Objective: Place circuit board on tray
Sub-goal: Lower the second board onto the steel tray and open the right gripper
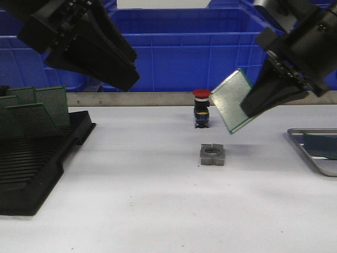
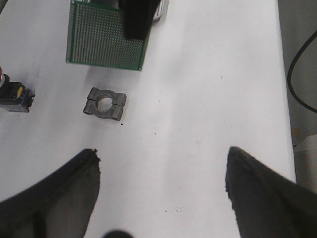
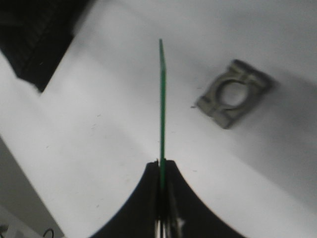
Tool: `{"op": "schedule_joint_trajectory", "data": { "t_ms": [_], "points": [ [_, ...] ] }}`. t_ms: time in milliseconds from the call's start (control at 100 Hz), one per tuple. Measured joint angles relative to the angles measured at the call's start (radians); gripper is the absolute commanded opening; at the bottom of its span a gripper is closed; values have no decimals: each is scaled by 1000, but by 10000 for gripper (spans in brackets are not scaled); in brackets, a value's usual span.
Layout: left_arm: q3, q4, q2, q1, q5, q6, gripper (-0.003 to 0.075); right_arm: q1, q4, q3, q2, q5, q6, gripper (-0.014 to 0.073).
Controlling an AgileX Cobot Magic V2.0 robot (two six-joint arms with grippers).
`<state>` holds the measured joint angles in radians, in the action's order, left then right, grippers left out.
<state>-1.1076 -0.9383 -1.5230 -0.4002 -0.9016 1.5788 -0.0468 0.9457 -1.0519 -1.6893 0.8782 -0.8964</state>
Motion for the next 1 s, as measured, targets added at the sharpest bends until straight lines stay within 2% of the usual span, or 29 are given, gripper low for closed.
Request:
{"op": "schedule_joint_trajectory", "data": {
  "t_ms": [350, 650, 700, 750, 850, 900, 940, 1000],
  "points": [
    [0, -1, 0, 0, 12, 0, 502, 297, -2, 0, -92, -29, 50, -67],
    [0, -1, 0, 0, 14, 0, 502, 419, -56, 0, -107, -29, 51, -51],
    [0, -1, 0, 0, 14, 0, 502, 426, -69, 0, -107, -29, 51, 6],
    [0, -1, 0, 0, 14, 0, 502, 430, -82, 0, -107, -29, 51, 101],
    [0, -1, 0, 0, 14, 0, 502, 430, -115, 0, -107, -29, 51, 379],
    [0, -1, 0, 0, 15, 0, 502, 430, -128, 0, -107, -31, 51, 482],
    [0, -1, 0, 0, 15, 0, 502, 430, -135, 0, -107, -36, 51, 526],
    [0, -1, 0, 0, 15, 0, 501, 430, -141, 0, -107, -47, 51, 526]
  ]
}}
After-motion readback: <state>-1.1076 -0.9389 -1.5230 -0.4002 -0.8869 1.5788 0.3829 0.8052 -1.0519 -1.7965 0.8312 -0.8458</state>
